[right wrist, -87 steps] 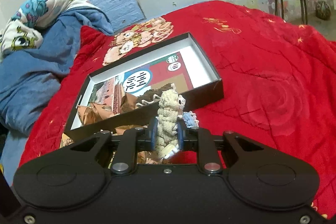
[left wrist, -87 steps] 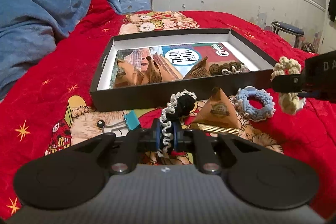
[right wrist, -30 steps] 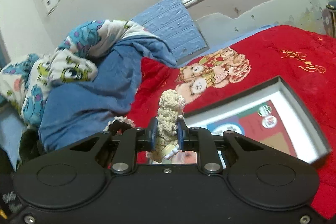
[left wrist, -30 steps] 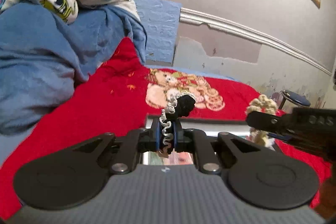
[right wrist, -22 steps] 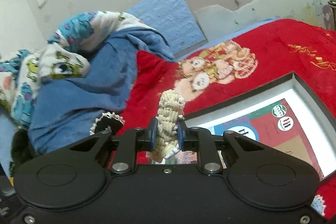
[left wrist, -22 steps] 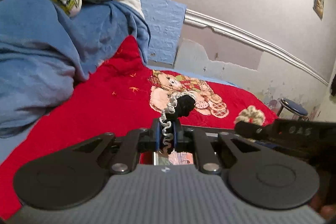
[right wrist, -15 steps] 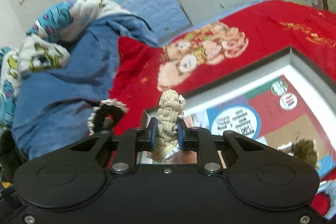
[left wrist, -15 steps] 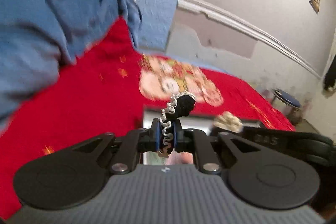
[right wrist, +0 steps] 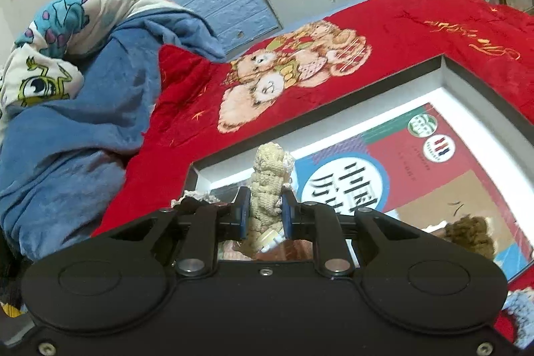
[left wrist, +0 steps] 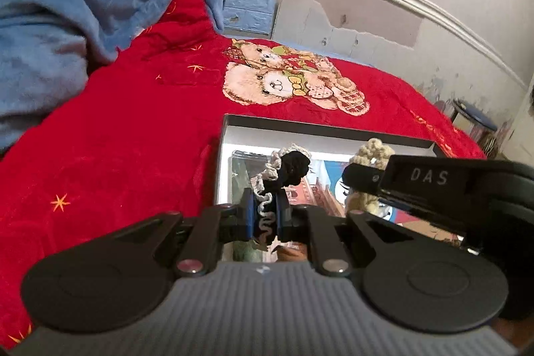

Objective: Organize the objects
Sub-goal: 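Carry the cream scrunchie over the box with the right gripper while the left gripper carries its scrunchie there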

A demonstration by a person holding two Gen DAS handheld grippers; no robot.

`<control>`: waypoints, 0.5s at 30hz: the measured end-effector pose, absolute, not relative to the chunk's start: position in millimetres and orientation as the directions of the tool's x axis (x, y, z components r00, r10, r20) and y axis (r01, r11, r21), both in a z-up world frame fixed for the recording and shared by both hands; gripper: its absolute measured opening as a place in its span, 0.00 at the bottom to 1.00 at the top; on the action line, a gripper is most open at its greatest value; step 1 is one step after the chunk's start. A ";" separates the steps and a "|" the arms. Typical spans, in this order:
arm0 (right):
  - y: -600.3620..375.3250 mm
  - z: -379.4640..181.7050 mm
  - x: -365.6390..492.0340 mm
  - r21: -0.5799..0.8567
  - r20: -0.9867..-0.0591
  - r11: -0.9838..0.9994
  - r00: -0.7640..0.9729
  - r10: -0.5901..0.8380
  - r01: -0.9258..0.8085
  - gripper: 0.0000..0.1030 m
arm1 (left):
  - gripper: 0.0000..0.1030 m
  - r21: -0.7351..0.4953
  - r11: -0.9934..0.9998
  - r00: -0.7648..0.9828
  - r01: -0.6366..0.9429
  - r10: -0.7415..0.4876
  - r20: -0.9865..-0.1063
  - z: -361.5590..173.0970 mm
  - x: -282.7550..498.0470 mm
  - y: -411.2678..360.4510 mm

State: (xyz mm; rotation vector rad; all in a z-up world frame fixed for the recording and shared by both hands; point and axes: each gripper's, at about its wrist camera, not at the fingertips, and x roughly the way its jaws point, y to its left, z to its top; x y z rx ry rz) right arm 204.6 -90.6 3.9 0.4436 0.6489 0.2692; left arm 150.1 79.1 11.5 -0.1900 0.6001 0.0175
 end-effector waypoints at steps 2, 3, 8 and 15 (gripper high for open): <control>-93.0 6.1 204.4 0.469 -0.521 0.878 0.772 0.365 -0.098 0.19 | 0.14 -0.181 0.981 0.815 -0.075 -0.044 -0.577 11.6 150.4 77.4; -94.0 6.4 204.1 0.470 -0.520 0.877 0.772 0.365 -0.098 0.19 | 0.14 -0.177 0.982 0.813 -0.071 -0.046 -0.581 11.6 151.6 76.5; -91.5 9.3 203.9 0.462 -0.524 0.881 0.769 0.367 -0.105 0.19 | 0.14 -0.141 0.988 0.808 -0.063 -0.032 -0.588 10.7 151.2 70.0; -99.3 15.2 207.1 0.462 -0.507 0.880 0.780 0.367 -0.114 0.19 | 0.14 -0.115 0.989 0.804 -0.094 0.008 -0.595 9.6 150.5 66.8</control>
